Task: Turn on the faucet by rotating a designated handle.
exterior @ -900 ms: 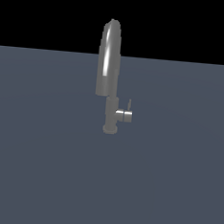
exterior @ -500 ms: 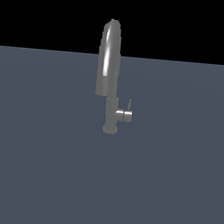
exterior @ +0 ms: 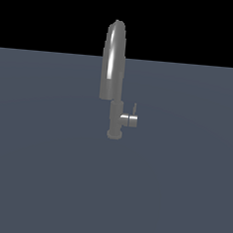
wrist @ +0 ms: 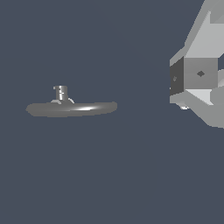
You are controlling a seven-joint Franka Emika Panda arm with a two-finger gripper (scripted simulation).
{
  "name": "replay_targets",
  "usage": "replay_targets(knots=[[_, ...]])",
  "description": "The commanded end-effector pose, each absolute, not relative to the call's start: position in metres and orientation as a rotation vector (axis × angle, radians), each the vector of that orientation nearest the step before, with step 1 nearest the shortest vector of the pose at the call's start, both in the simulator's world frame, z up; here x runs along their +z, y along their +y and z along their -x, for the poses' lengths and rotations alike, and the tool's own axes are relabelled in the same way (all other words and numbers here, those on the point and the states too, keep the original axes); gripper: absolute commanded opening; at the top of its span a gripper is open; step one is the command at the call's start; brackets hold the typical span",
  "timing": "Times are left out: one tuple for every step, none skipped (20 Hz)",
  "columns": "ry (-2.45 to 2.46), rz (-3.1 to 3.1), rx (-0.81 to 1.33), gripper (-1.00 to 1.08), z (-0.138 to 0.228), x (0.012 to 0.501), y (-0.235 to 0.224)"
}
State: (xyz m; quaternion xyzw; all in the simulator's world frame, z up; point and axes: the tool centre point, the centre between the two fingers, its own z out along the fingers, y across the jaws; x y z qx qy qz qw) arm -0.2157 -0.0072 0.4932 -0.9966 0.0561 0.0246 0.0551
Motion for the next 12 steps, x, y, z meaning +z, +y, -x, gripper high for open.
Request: replay_targets(knots=[[0.214, 2.993, 0.116, -1.0, 0.204, 0.49, -0.008], [0.234, 2.978, 0.134, -1.0, 0.198, 0.488, -0.009], [0.254, 2.961, 0.154, -1.0, 0.192, 0.486, -0.01], [0.275, 2.944, 0.173, -1.0, 0.187, 0.484, -0.01], [0.296, 2.927, 0.192, -1.0, 0.181, 0.482, -0.011], [0.316, 2.909, 0.212, -1.0, 0.175, 0.48, -0.012], [0.336, 2.891, 0.231, -1.0, 0.169, 0.478, -0.013], [0.357, 2.872, 0.25, -1.0, 0.163, 0.475, -0.014], [0.377, 2.853, 0.269, -1.0, 0.158, 0.473, -0.015], [0.397, 2.834, 0.288, -1.0, 0.152, 0.47, -0.016], [0.417, 2.814, 0.307, -1.0, 0.146, 0.468, -0.017], [0.437, 2.794, 0.326, -1.0, 0.14, 0.465, -0.018]])
